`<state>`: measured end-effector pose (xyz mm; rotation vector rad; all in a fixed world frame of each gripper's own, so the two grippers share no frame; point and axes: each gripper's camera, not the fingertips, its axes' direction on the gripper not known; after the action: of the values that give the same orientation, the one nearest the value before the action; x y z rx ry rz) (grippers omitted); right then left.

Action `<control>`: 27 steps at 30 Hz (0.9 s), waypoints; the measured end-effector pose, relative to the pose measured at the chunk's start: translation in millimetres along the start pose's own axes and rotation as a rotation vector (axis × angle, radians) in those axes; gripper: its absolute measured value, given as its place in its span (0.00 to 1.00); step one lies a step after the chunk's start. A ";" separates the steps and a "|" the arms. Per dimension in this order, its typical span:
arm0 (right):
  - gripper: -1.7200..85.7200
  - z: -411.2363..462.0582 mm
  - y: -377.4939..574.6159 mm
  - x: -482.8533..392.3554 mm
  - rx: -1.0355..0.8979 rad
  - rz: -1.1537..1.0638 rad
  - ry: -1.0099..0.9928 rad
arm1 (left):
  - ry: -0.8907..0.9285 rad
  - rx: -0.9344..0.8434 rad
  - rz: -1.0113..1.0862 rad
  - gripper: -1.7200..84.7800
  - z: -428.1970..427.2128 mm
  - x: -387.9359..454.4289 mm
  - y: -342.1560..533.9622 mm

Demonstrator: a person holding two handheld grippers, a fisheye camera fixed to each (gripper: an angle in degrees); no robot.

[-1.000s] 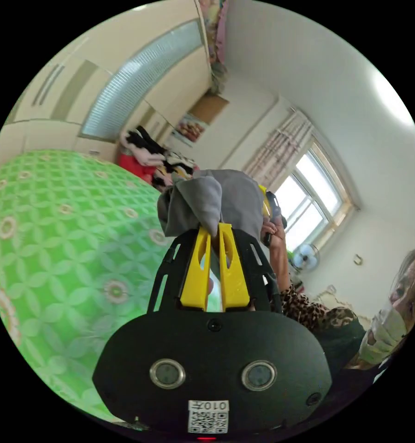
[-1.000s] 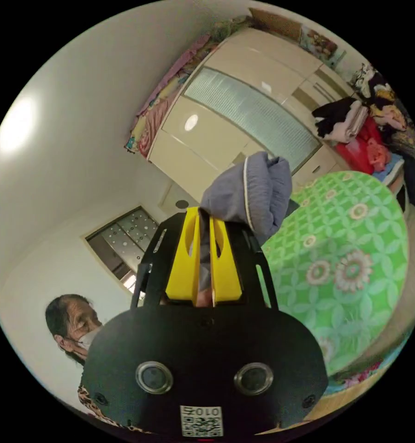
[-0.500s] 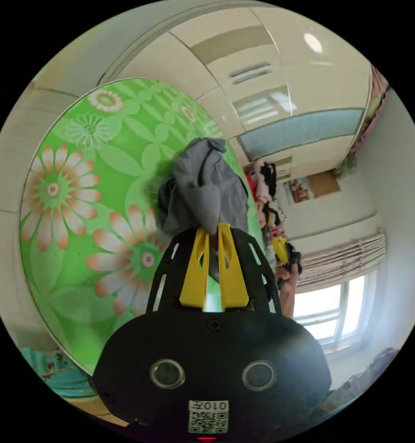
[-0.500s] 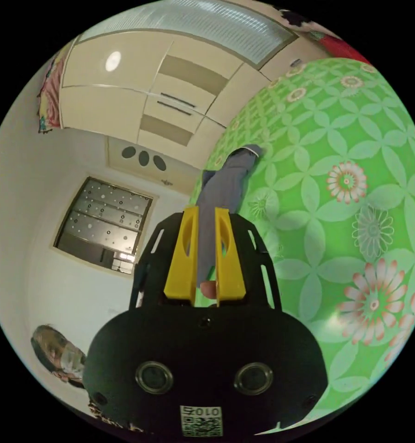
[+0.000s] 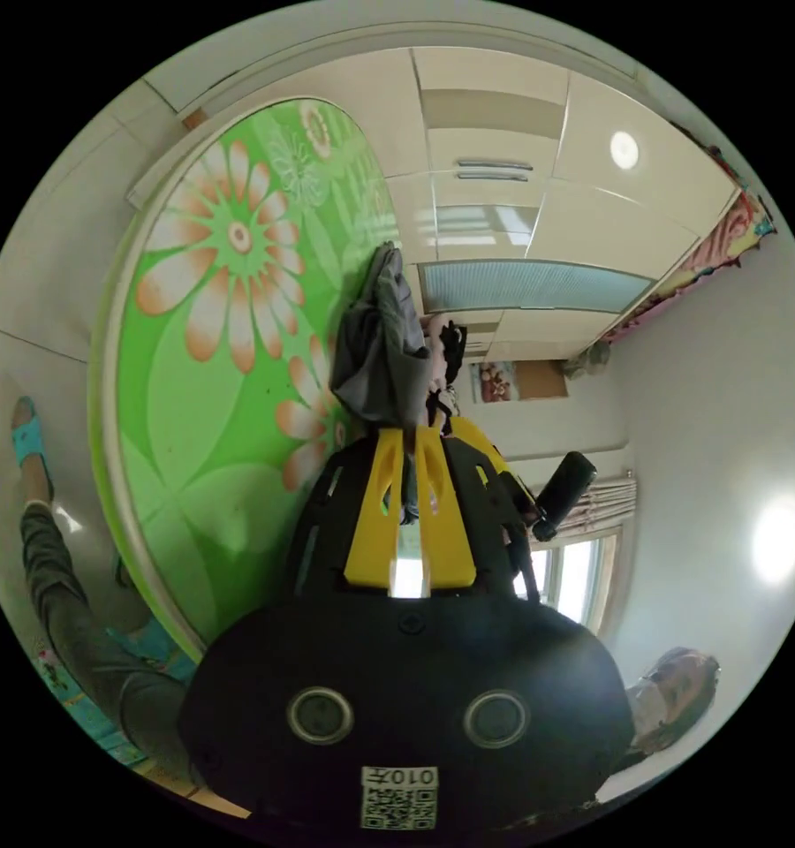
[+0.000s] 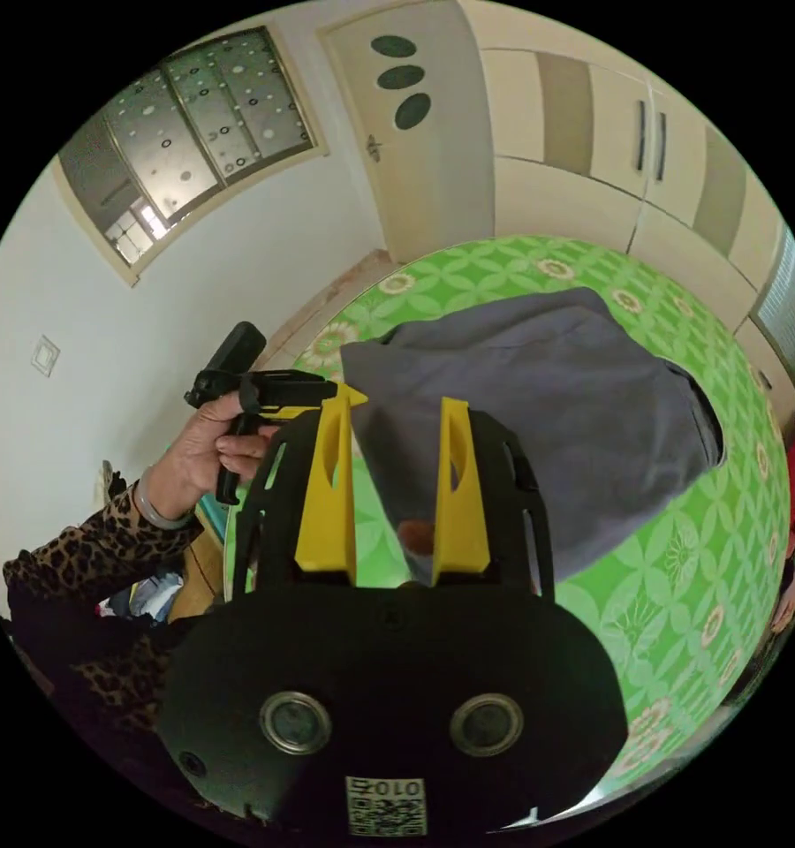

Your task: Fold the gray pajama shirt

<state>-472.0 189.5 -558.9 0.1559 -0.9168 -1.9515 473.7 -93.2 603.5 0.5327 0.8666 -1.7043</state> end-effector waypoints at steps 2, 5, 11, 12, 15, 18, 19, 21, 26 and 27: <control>0.18 -11.9 -4.7 -13.5 -0.027 -0.032 0.030 | 0.033 0.015 -0.019 0.02 -14.2 -5.7 9.5; 0.18 -38.5 0.7 -25.5 -0.054 -0.060 0.147 | 0.029 0.156 0.018 0.02 -56.1 -5.2 28.7; 0.17 -99.4 11.8 -39.0 -0.067 -0.090 0.252 | 0.011 0.233 0.052 0.02 -103.7 -15.0 70.7; 0.16 -110.0 14.3 -42.6 -0.064 -0.092 0.332 | 0.017 0.232 0.054 0.02 -105.6 -16.9 74.4; 0.15 -129.0 25.2 -44.1 -0.107 -0.131 0.476 | 0.030 0.250 0.050 0.02 -116.6 -26.5 92.4; 0.11 -158.7 45.9 -25.4 -0.118 -0.103 0.547 | 0.046 0.262 0.039 0.02 -126.3 -36.5 106.1; 0.10 -179.8 57.6 -13.3 -0.085 -0.069 0.533 | 0.048 0.269 0.038 0.02 -129.4 -39.0 111.0; 0.08 -217.8 80.1 5.1 -0.010 -0.037 0.504 | 0.043 0.277 0.044 0.02 -132.5 -39.9 117.1; 0.06 -344.4 159.7 85.8 0.182 0.106 0.394 | 0.053 0.271 0.086 0.02 -123.7 -30.1 127.9; 0.06 -379.0 183.8 114.3 0.209 0.147 0.338 | 0.047 0.268 0.093 0.02 -120.9 -27.7 128.4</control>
<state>-233.9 -155.8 -679.4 0.5088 -0.8772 -1.6278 594.9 0.1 511.2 0.7837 0.6384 -1.7381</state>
